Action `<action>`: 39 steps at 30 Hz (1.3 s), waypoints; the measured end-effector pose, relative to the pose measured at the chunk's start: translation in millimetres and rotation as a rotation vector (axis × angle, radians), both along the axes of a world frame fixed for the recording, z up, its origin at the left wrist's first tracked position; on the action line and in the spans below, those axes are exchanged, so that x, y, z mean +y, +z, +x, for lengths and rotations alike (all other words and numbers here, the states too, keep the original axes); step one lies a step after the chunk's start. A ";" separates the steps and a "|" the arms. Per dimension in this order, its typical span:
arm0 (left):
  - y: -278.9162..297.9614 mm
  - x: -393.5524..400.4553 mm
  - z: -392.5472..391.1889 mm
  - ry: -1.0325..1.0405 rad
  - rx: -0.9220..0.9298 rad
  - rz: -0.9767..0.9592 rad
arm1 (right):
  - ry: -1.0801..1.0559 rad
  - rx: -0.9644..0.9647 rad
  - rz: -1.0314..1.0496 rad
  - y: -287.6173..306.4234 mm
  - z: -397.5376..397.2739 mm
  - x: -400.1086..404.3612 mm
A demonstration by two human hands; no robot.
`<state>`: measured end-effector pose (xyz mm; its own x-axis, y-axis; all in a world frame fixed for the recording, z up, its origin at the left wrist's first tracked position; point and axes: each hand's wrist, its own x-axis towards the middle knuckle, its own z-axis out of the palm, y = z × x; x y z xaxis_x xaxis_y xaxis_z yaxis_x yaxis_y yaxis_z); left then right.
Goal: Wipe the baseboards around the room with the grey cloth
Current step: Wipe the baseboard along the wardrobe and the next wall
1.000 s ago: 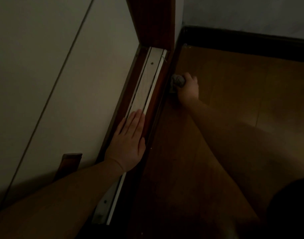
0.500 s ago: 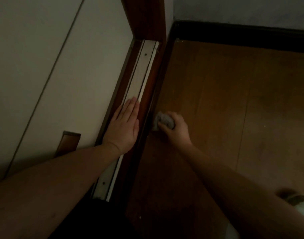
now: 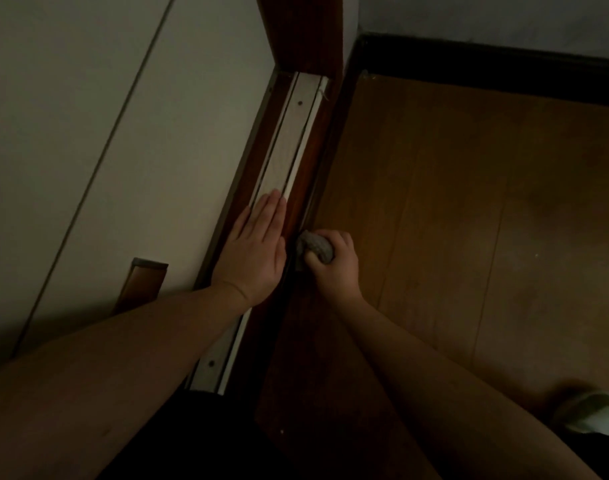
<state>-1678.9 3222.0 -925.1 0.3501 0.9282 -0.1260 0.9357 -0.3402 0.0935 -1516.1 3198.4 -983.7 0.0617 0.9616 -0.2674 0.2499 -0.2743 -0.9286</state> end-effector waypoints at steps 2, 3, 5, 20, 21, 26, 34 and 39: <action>-0.4 -2.6 0.9 -0.007 -0.020 0.007 | -0.022 -0.018 0.014 -0.2 5.0 18.3; -1.1 -4.0 0.4 -0.009 -0.028 0.013 | -0.024 -0.030 0.024 -0.9 7.8 28.5; -3.3 -3.4 -2.0 -0.009 -0.046 0.030 | -0.030 -0.059 0.049 -1.9 15.9 54.6; -6.1 1.7 -6.6 -0.016 -0.098 0.023 | -0.020 -0.295 0.028 12.9 68.8 238.6; -5.3 1.7 -6.4 -0.018 -0.100 0.020 | -0.027 -0.287 0.029 14.7 69.5 234.7; -5.4 3.9 -8.1 -0.015 -0.087 0.010 | -0.021 -0.224 0.110 17.7 67.5 172.7; -3.4 5.0 -7.6 -0.012 -0.052 -0.031 | 0.257 -0.146 0.028 10.9 28.3 24.9; 0.3 6.1 -6.2 -0.024 -0.008 -0.077 | 0.229 -0.100 -0.060 15.1 4.6 -12.5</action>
